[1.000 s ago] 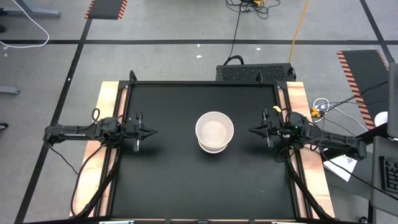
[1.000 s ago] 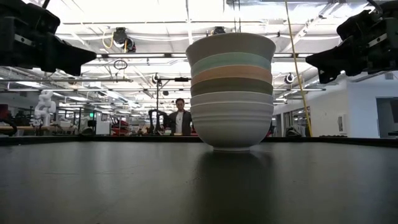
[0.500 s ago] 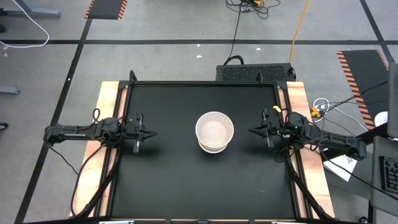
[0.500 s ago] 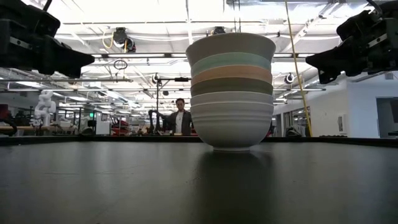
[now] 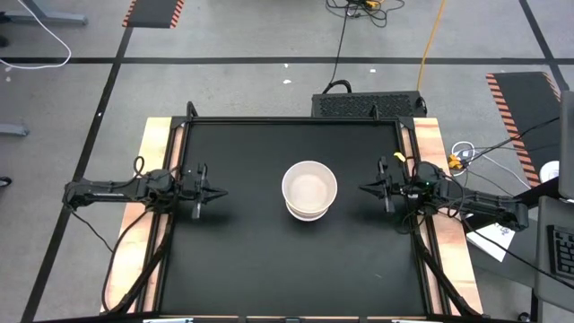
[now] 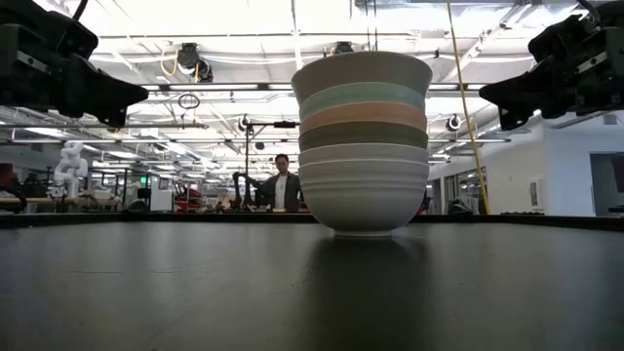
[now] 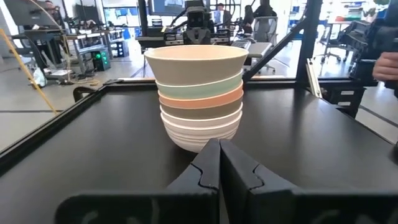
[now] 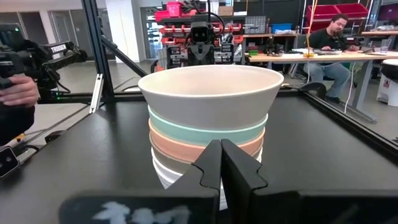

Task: Nest bowls inside each other
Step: Return to Home Position

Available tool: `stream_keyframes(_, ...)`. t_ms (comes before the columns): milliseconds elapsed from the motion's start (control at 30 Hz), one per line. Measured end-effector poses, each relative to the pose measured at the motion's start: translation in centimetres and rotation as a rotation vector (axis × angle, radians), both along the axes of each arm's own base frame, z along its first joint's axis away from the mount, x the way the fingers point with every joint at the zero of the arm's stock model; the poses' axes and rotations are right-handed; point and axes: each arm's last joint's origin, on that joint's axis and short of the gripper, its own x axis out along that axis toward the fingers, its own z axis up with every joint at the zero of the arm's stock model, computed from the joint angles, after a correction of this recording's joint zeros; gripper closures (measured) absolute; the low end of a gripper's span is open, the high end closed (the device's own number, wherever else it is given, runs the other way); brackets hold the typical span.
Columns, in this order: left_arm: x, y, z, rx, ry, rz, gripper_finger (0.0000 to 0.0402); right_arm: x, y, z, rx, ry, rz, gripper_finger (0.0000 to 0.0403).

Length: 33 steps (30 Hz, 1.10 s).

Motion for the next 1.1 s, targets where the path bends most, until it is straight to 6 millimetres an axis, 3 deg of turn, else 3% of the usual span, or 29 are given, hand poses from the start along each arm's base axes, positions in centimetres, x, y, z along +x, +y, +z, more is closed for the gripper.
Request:
stream_keyframes(300, 0.0, 0.01, 0.01, 0.007, 0.0, 0.002, 0.0366, 0.01, 0.0, -0.09, 0.104, 0.013, -0.001, 0.0403)
stream_keyframes(1100, 0.0, 0.02, 0.01, 0.001, -0.001, 0.005, 0.0366, 0.01, 0.0, 0.01, 0.108, 0.003, 0.0, 0.0403)
